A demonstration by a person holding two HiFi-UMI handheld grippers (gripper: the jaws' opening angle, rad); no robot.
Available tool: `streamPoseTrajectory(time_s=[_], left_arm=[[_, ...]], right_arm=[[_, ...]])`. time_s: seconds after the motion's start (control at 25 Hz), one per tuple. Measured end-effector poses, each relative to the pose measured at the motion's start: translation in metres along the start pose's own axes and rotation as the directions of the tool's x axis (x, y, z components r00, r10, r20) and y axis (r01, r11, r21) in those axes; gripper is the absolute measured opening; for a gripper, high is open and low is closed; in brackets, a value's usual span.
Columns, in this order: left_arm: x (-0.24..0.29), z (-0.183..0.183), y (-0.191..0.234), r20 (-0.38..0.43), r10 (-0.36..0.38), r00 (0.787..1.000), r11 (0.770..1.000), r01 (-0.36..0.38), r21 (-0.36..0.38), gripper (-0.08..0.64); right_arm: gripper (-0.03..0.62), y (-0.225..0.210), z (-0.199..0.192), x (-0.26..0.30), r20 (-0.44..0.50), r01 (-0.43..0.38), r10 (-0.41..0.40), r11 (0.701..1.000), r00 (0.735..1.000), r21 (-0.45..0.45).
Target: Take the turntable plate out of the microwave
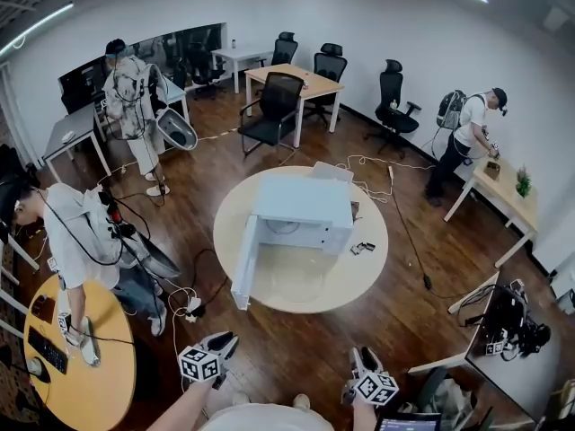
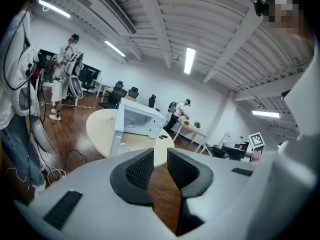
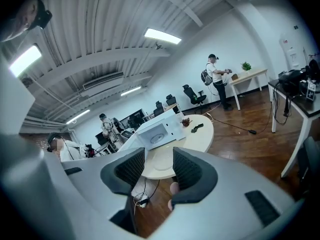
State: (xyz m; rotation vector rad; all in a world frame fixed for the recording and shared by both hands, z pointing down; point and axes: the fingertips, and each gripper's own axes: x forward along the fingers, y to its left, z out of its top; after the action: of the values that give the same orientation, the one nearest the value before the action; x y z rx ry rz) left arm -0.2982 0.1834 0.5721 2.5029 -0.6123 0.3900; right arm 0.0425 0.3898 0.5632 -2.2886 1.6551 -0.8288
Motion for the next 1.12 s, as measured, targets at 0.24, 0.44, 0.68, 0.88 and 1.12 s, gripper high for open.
streamPoseTrajectory(time_s=[0.24,0.44,0.68,0.88,1.12], left_arm=[[0.011,-0.002,-0.007,-0.043,-0.063,0.997,0.998,0.062,-0.017,0.086],[0.02,-0.004,-0.015,-0.057,-0.11,0.992,0.994,0.109,-0.022,0.084],[0.027,0.001,-0.03,-0.064,-0.132,0.989,0.991,0.132,-0.007,0.084],[0.032,0.004,-0.047,-0.067,-0.144,0.987,0.989,0.145,0.02,0.084],[0.048,0.007,-0.085,-0.065,-0.177,0.982,0.983,0.179,0.031,0.085]], right_arm=[[0.183,-0.004,0.007,-0.012,-0.009,0.057,-0.057,0.998,0.998,0.007],[0.183,-0.007,0.003,-0.019,-0.017,0.054,-0.053,0.998,0.998,0.028],[0.123,-0.008,0.002,-0.024,-0.047,0.038,-0.041,0.998,0.998,-0.055],[0.118,-0.001,0.022,-0.028,0.012,-0.008,0.009,0.998,1.0,-0.064],[0.118,0.034,0.078,-0.054,0.105,-0.153,0.164,0.982,0.981,-0.107]])
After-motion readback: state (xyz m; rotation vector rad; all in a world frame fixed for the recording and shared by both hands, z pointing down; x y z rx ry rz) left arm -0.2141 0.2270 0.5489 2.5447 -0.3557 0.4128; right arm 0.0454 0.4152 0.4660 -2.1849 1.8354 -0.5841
